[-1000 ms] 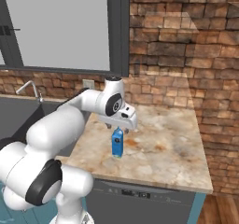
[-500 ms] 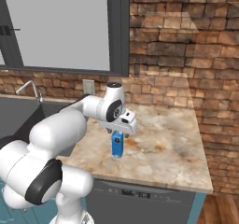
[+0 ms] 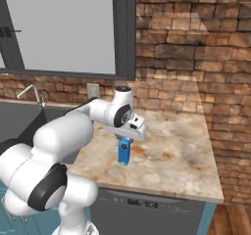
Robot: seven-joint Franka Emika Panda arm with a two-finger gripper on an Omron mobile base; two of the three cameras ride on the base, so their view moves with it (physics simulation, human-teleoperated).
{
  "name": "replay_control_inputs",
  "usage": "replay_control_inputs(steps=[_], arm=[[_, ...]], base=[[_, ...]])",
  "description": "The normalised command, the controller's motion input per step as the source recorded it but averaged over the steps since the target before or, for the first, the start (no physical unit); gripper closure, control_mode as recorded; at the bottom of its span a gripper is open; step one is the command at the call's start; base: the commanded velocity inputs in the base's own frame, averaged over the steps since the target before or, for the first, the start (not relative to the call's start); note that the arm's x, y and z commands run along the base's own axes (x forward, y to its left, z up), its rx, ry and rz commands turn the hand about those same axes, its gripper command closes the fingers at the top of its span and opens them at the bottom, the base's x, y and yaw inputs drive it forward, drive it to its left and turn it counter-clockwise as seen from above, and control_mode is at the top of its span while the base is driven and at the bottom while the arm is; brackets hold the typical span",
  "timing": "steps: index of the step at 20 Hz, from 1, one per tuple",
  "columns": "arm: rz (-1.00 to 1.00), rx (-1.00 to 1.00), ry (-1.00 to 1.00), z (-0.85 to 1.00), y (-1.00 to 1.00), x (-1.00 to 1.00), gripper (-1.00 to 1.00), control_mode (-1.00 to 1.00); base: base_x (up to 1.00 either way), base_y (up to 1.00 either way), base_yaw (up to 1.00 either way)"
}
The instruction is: Gather the eggs and milk located in the vicinity of the sink area and place them right next to the bowl.
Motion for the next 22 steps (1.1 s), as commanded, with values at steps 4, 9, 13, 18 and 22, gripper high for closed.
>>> replay_control_inputs(steps=[4,9,13,18,22], arm=[[0.0,0.0,0.0,0.0,0.01,0.0,1.0,-1.0],[-0.01,-0.01,0.0,0.29,0.06,-0.08,1.0,-1.0],[-0.04,-0.06,0.07,0.52,0.27,-0.23,1.0,-1.0],[-0.1,-0.06,0.07,0.36,0.3,-0.32,1.0,-1.0],[-0.08,-0.02,0.01,0.1,0.16,-0.19,1.0,-1.0]], base=[[0.0,0.0,0.0],[0.0,0.0,0.0],[0.0,0.0,0.0],[0.0,0.0,0.0],[0.0,0.0,0.0]])
